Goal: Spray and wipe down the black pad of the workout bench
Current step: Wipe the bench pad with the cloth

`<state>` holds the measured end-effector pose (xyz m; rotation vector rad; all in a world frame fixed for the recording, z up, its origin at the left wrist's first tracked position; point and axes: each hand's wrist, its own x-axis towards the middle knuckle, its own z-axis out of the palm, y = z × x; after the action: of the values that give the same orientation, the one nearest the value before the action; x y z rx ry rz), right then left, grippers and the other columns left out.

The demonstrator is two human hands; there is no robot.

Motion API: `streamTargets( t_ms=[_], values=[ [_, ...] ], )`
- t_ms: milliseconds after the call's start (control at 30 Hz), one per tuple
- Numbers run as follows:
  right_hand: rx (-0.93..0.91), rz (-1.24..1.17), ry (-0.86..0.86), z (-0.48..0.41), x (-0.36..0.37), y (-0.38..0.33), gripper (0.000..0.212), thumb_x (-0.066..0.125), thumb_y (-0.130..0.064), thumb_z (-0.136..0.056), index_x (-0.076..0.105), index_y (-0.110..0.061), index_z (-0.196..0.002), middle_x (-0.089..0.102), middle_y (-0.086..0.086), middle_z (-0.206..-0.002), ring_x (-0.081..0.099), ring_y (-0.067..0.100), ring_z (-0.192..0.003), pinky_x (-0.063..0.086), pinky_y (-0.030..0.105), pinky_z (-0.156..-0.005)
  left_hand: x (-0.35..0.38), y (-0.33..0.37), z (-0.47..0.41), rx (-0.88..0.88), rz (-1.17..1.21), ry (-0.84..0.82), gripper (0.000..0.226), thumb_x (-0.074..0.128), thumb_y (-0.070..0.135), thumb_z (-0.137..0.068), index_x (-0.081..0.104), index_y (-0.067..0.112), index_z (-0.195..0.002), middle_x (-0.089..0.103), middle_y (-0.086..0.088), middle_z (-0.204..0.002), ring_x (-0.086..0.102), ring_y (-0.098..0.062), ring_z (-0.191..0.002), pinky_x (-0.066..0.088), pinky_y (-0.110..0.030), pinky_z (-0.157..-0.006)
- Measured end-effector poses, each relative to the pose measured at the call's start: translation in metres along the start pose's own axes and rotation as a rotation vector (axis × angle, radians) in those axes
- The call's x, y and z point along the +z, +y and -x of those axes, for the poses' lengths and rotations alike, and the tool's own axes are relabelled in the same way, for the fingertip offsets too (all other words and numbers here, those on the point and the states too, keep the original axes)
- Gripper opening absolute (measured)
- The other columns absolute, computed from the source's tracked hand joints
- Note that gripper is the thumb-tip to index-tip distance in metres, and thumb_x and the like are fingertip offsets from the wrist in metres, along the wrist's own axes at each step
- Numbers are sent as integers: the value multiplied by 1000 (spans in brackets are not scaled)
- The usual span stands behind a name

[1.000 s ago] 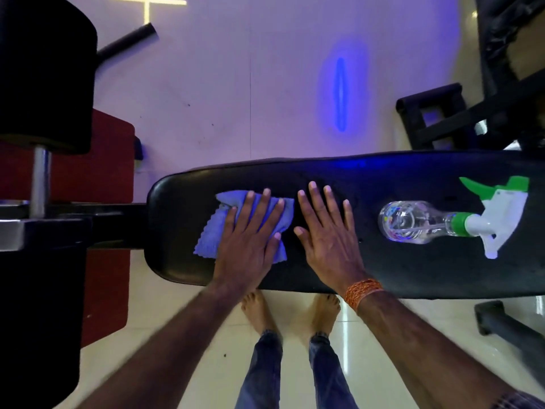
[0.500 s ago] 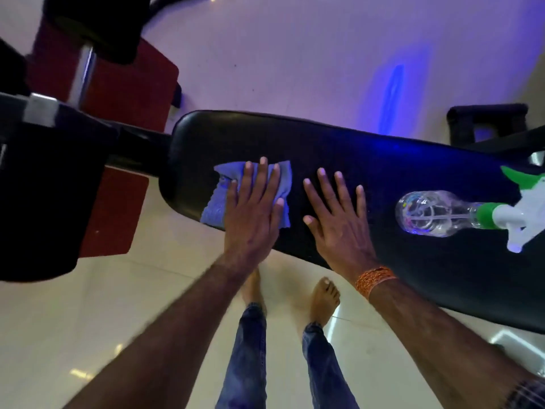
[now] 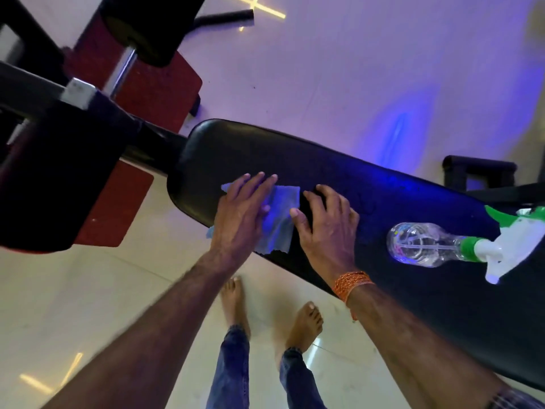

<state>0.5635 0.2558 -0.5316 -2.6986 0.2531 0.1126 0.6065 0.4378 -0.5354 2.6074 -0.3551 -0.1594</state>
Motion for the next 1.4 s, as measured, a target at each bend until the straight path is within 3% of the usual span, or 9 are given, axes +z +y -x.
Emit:
streamTargets(
  t_ms=[100, 200, 467, 633, 800, 967, 1167, 1267, 1400],
  values=[
    [68, -89, -4, -14, -1, -10, 48, 58, -59, -93, 65, -21, -121, 56, 5, -126, 52, 30, -114, 49, 48, -90, -16, 1, -22, -175, -143, -107, 64, 79, 38, -84, 57, 26, -143, 63, 0, -130, 49, -29, -125, 32, -43, -98],
    [142, -218, -27, -23, 0, -21, 38, 74, -48, -88, 66, -21, -114, 56, 4, -116, 52, 27, -109, 50, 41, -86, -27, -4, -35, -96, -129, -184, 33, 79, 40, -84, 68, 28, -112, 63, 3, -104, 56, -27, -108, 31, -39, -92],
    [327, -924, -228, -33, -6, -24, 24, 81, -23, -87, 73, -17, -109, 78, 3, -102, 70, 11, -92, 60, 43, -90, -70, -15, -48, -46, 436, -319, 14, 68, 27, -86, 75, 26, -98, 73, 13, -89, 68, -6, -87, 52, -30, -78],
    [175, -1029, -114, -68, -47, -37, 10, 80, -20, -87, 73, -13, -91, 68, -4, -79, 58, 6, -74, 51, 25, -69, -108, -3, -77, -120, 597, -111, 11, 79, 11, -86, 74, 21, -84, 70, 12, -75, 62, 4, -72, 49, -16, -71],
    [117, -1039, -152, -78, -75, -29, 13, 77, -8, -90, 73, -20, -89, 69, -10, -78, 60, 2, -74, 50, 18, -71, -108, 7, -69, -29, 636, -22, 19, 81, 1, -83, 79, 8, -101, 73, 8, -93, 66, 5, -86, 45, -8, -81],
    [252, -713, -325, -31, -49, 5, 54, 63, -75, -83, 83, -26, -92, 81, -8, -97, 72, 3, -101, 58, 40, -99, -50, -15, -14, 10, 374, -299, 31, 84, 26, -80, 79, 16, -109, 74, 4, -104, 69, -14, -95, 42, -10, -80],
    [300, -772, -246, -11, -29, 2, 26, 68, -42, -98, 80, -20, -90, 81, -7, -90, 75, 7, -92, 61, 39, -87, -28, 1, -11, 7, 160, 41, 23, 59, 33, -94, 72, 23, -109, 71, 4, -111, 64, -26, -106, 55, -37, -84],
    [360, -672, -42, -5, -28, 0, 30, 62, -44, -101, 79, -22, -89, 80, -6, -90, 75, 12, -91, 62, 43, -81, -7, 20, -31, 78, 104, -18, 50, 45, 45, -99, 59, 26, -143, 49, -4, -158, 42, -28, -146, 36, -44, -116],
    [150, -219, 42, 4, -19, 20, 49, 46, -45, -101, 58, -26, -145, 51, -1, -157, 42, 22, -147, 35, 45, -119, 36, 29, -54, 70, -197, -201, 78, 14, 75, -94, 18, 41, -164, 4, 0, -176, -1, -29, -162, 5, -60, -126]
  ],
)
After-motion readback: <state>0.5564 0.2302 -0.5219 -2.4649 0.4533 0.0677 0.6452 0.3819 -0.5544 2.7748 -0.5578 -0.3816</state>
